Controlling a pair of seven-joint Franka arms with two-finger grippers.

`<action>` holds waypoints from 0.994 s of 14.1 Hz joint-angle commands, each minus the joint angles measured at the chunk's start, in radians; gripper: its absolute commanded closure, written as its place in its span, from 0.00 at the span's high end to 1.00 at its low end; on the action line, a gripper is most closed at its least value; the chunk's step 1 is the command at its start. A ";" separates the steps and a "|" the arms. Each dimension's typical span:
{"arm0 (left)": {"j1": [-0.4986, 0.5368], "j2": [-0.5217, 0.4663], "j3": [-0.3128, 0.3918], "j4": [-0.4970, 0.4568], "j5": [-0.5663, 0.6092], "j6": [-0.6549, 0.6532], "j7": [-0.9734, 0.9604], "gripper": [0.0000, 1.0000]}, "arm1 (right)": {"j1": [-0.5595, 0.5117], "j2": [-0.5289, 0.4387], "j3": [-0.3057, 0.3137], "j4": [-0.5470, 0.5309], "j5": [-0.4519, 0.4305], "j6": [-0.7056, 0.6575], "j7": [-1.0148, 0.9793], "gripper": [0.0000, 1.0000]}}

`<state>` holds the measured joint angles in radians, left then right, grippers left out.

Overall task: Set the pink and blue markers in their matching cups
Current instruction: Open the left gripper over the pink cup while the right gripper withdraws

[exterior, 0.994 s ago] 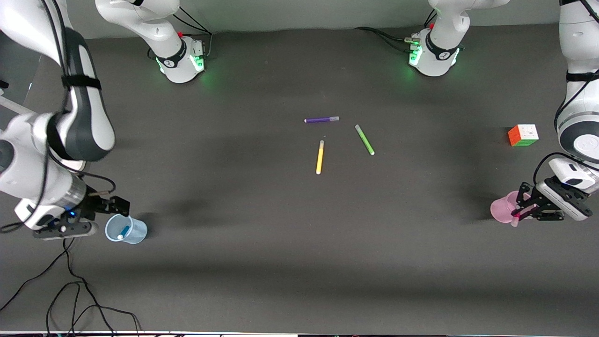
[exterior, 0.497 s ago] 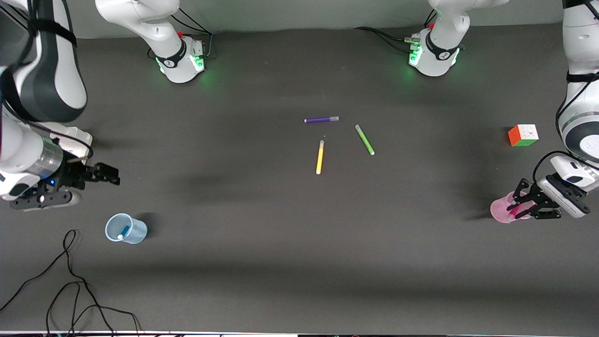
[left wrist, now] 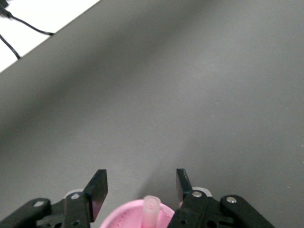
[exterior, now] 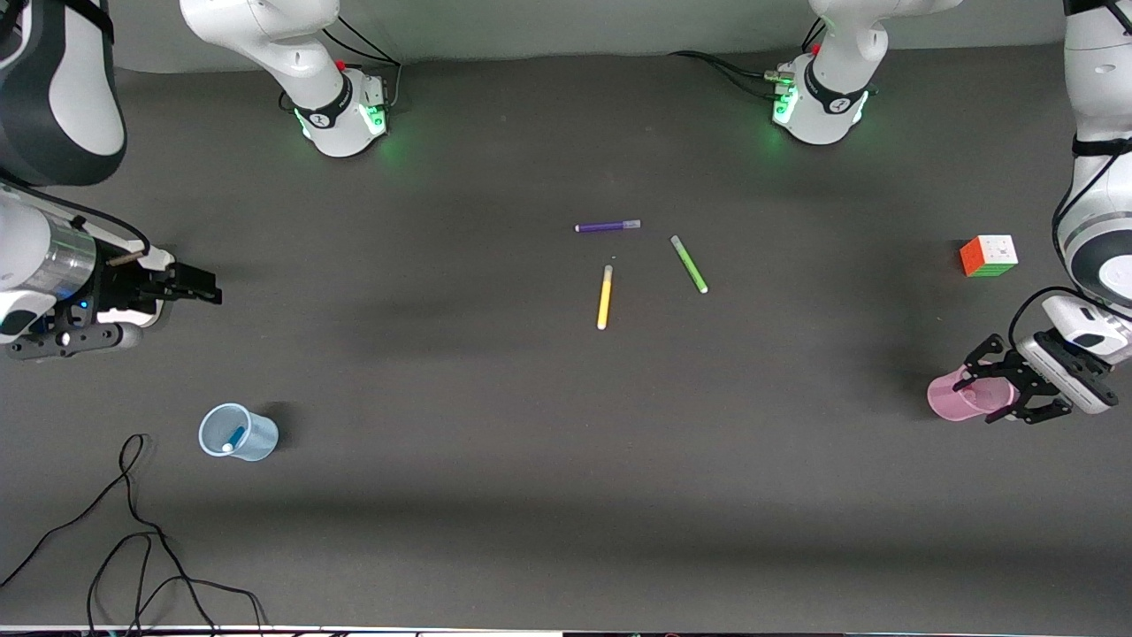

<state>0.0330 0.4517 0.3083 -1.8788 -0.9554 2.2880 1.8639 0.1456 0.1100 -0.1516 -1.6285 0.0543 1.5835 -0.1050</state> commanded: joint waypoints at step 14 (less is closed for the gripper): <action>-0.156 -0.235 -0.002 0.164 0.608 -0.329 -1.039 1.00 | 0.002 -0.167 0.021 0.016 -0.028 -0.046 0.039 1.00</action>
<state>-0.0940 0.2365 0.2986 -1.7457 -0.4100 2.0309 0.9716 0.1430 -0.0461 -0.1376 -1.6075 0.0453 1.5483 -0.0930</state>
